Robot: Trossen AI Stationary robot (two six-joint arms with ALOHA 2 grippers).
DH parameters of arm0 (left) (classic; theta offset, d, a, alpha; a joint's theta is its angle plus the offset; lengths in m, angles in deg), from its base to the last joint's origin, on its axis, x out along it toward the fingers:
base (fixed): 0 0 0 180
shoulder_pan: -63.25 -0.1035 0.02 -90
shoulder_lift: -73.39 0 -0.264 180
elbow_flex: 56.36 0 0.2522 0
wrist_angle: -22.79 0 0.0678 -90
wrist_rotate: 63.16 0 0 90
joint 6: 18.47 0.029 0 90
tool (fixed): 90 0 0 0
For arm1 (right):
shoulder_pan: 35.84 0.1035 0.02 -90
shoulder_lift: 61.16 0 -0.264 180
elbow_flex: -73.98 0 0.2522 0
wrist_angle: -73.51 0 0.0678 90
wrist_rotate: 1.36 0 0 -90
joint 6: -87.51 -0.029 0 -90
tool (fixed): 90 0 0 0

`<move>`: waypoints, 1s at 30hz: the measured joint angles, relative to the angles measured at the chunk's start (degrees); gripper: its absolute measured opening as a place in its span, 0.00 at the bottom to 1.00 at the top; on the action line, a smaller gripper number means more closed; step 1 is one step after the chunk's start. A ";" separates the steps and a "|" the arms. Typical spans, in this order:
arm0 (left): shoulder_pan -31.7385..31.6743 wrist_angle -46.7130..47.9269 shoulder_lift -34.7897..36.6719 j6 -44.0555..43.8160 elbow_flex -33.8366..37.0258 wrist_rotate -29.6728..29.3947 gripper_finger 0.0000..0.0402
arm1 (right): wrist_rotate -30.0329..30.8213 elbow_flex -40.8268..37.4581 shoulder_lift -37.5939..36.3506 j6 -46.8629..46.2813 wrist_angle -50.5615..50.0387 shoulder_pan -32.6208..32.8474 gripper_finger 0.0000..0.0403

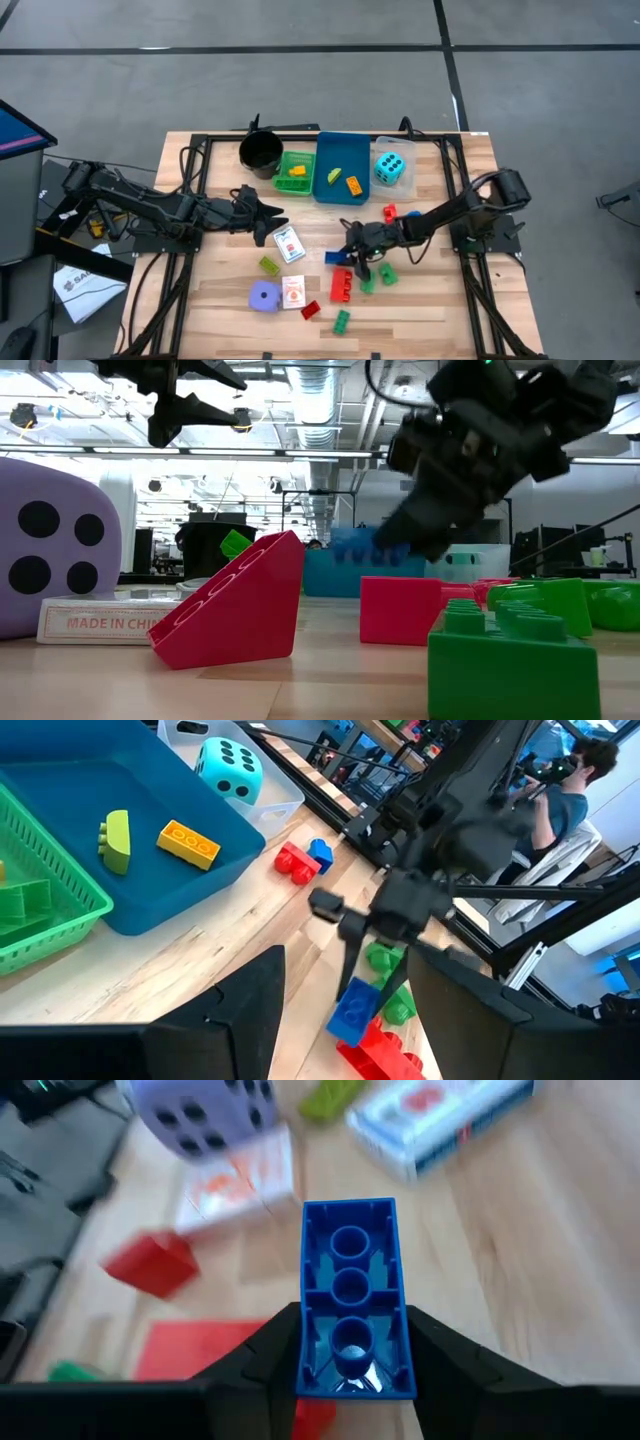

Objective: Pick & Place Toys
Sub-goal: Put the small stud blue game piece into the blue bin

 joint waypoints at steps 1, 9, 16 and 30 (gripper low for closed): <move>0.00 0.04 -0.02 0.04 0.00 0.00 0.51 | 0.00 0.00 -0.93 -0.12 -0.03 0.00 0.34; -0.01 0.06 -0.02 0.04 0.00 0.00 0.51 | 3.82 0.02 -10.56 -6.11 -2.09 0.00 0.34; 0.00 0.06 -0.02 0.06 0.00 0.00 0.51 | 12.71 0.02 -19.12 -9.90 -2.32 -0.07 0.34; -4.35 0.04 -0.01 3.18 0.00 0.00 0.51 | 28.46 0.11 -26.97 -15.60 -2.35 -1.03 0.35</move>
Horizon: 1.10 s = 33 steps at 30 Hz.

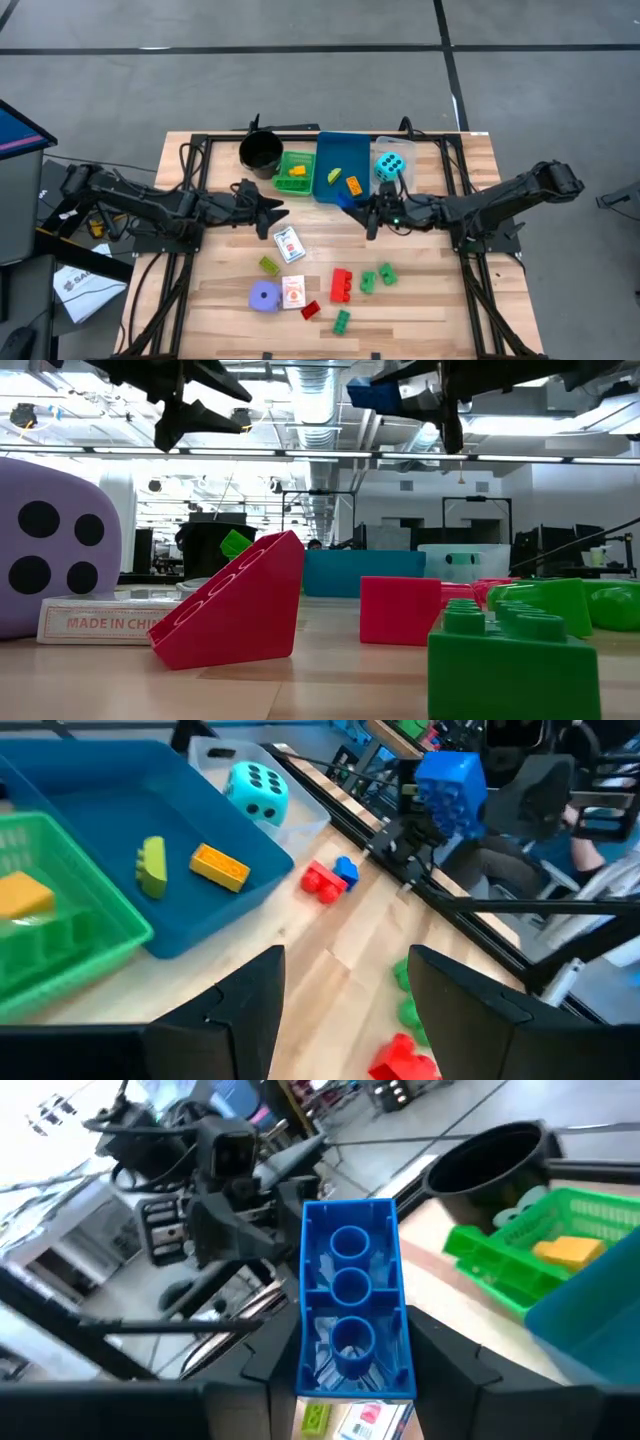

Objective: Pick & Place Toys
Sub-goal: Put the small stud blue game piece into the blue bin

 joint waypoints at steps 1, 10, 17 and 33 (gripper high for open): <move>-0.56 0.00 -0.02 0.20 0.00 0.00 0.51 | 0.16 0.00 -0.02 -0.39 0.23 -0.34 0.35; -5.20 0.00 -0.01 0.34 0.00 -0.02 0.51 | 0.04 0.00 -0.03 -12.56 1.12 -4.56 0.35; -6.29 0.00 -0.01 0.33 0.00 0.00 0.51 | -4.62 0.00 -0.03 -19.99 6.16 -7.50 0.35; -6.27 -0.04 0.00 -1.99 0.00 0.00 0.51 | -13.68 0.00 0.25 -20.65 4.23 -22.33 0.35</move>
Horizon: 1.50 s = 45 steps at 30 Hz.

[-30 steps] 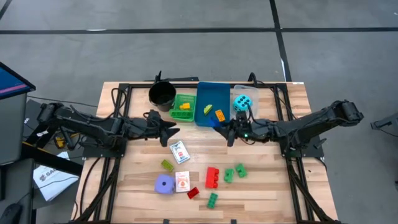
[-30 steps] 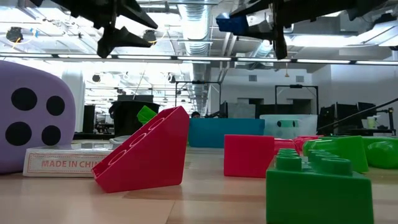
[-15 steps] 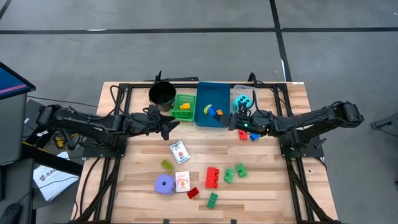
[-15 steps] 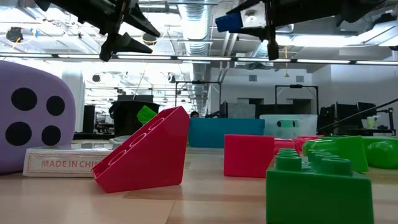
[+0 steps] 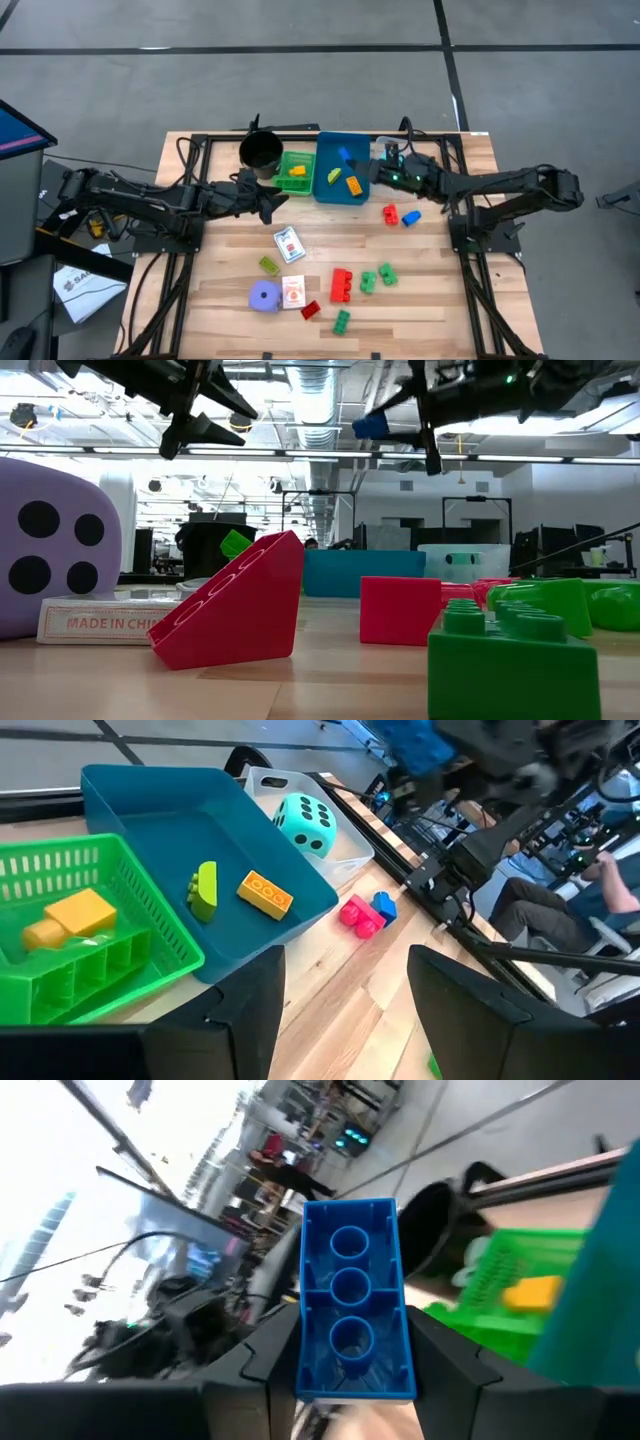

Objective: Pick & Place Toys
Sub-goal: Put the small stud blue game piece into the blue bin, then adjust the light blue dice in the transparent bin

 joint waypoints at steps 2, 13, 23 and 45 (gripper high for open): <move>0.00 0.00 -0.01 -1.28 0.00 0.01 0.51 | -2.98 0.00 1.00 1.59 -1.12 -2.67 0.35; 0.00 -0.05 -0.01 -1.79 0.00 0.02 0.51 | -13.34 2.26 9.67 6.17 -2.80 -11.07 0.35; 0.00 -0.11 -0.01 -1.79 -0.02 0.02 0.51 | -18.19 18.63 18.66 18.12 -18.36 -11.77 0.36; 0.00 -0.10 -0.01 -4.37 -0.02 0.04 0.51 | -19.94 26.88 21.42 23.74 -34.68 -12.10 0.46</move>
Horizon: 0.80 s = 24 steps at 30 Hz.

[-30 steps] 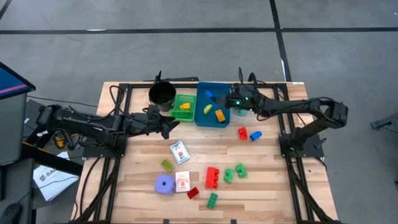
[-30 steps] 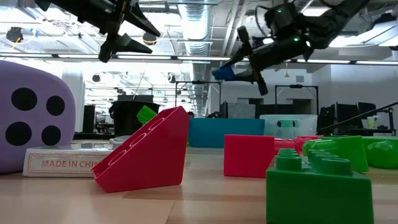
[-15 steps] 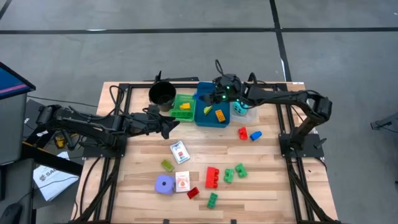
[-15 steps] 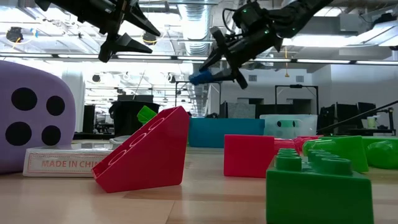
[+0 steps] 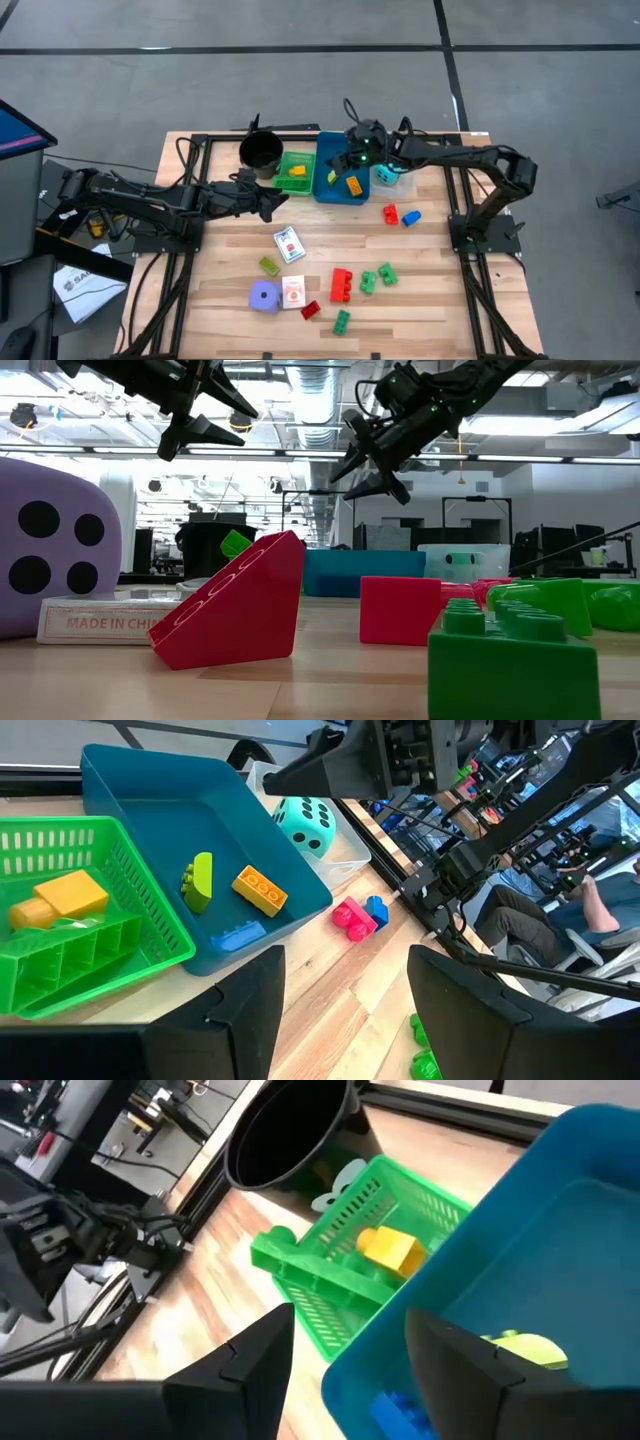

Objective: Pick & Place Toys
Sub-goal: Adjust the light blue dice in the transparent bin

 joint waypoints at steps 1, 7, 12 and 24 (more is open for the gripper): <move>0.02 0.00 0.00 0.00 0.00 0.00 0.51 | 0.01 0.00 0.00 0.22 0.00 0.21 0.46; 0.01 0.00 0.00 0.00 0.00 0.00 0.51 | 0.55 -0.02 -2.79 4.36 -4.57 1.52 0.40; 0.02 0.00 0.00 0.00 0.00 0.00 0.51 | 0.69 -0.02 -8.20 10.31 -9.91 2.89 0.35; 0.01 0.01 0.00 0.00 0.00 0.00 0.51 | 12.24 -0.02 -21.28 10.74 -30.16 12.19 0.29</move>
